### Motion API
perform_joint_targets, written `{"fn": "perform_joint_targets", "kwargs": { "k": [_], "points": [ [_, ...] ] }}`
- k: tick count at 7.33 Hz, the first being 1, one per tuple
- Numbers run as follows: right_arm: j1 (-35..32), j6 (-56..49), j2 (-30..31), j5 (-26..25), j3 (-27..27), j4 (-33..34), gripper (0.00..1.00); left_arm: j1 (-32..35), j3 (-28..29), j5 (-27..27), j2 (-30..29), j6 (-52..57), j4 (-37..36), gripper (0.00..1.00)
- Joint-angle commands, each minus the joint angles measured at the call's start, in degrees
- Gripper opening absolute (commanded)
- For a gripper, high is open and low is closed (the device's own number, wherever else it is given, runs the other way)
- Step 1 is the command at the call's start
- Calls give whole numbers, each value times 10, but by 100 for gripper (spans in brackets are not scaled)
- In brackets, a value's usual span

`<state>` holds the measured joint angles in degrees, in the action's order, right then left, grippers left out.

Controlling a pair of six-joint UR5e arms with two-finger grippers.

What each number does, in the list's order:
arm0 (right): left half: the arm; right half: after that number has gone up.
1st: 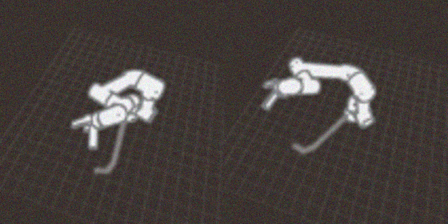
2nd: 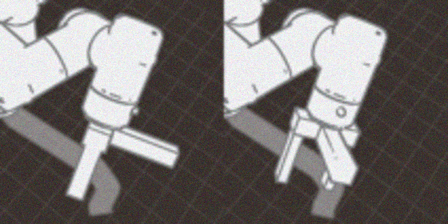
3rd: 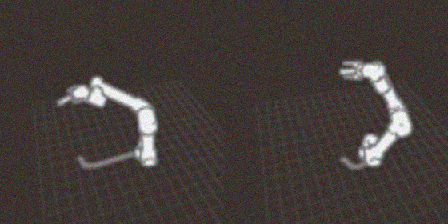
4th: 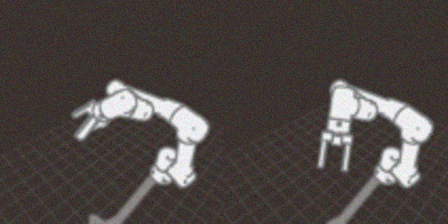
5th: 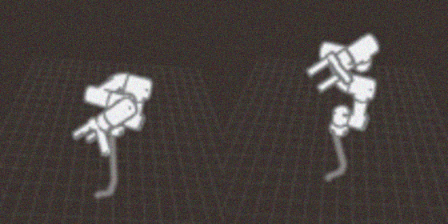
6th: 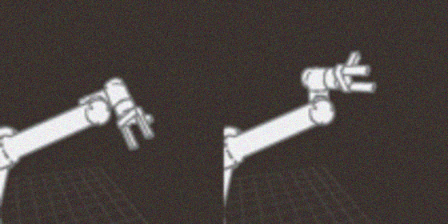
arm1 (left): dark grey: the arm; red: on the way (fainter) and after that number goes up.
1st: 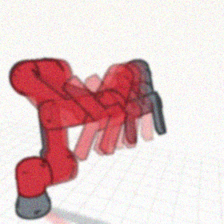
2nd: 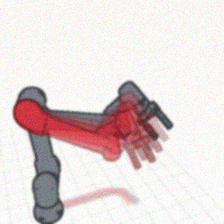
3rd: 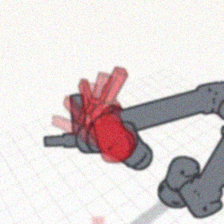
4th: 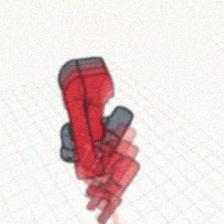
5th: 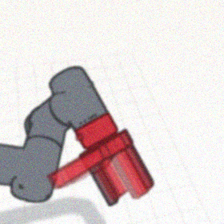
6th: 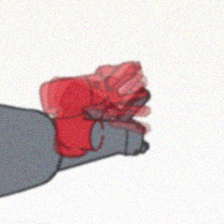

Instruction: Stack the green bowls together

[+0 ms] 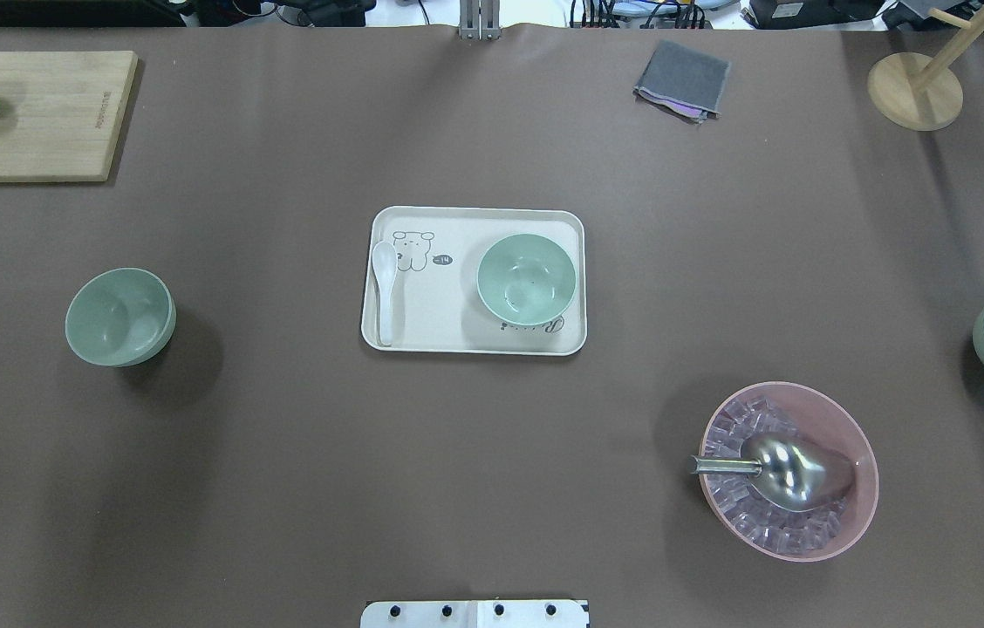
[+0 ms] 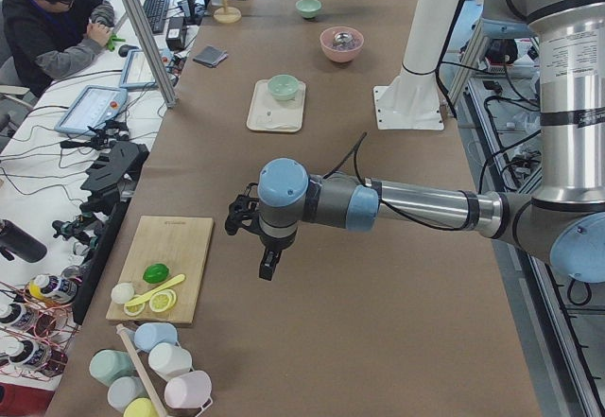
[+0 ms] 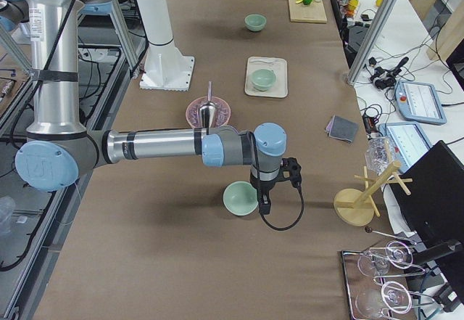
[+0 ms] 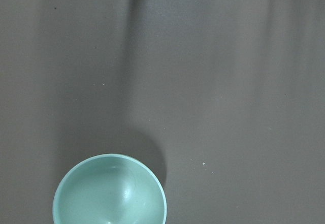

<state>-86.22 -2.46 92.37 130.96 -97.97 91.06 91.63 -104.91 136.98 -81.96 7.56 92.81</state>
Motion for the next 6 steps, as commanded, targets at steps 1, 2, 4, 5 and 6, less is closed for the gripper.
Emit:
{"fn": "perform_joint_targets", "kwargs": {
  "k": [1,2,4,5,6],
  "points": [
    [0,0,0,0,0,0,100,0,2,-2,6,3,33,98],
    [0,0,-2,0,-1,0,100,-1,4,-1,6,1,34,98],
    [4,2,-10,0,-6,-36,100,-1,-13,0,7,2,42,98],
    [8,2,-10,2,-6,-71,100,-1,-12,0,5,2,59,98],
    [13,2,-11,3,-7,-88,100,-1,-11,0,6,1,69,98]
  ]
}}
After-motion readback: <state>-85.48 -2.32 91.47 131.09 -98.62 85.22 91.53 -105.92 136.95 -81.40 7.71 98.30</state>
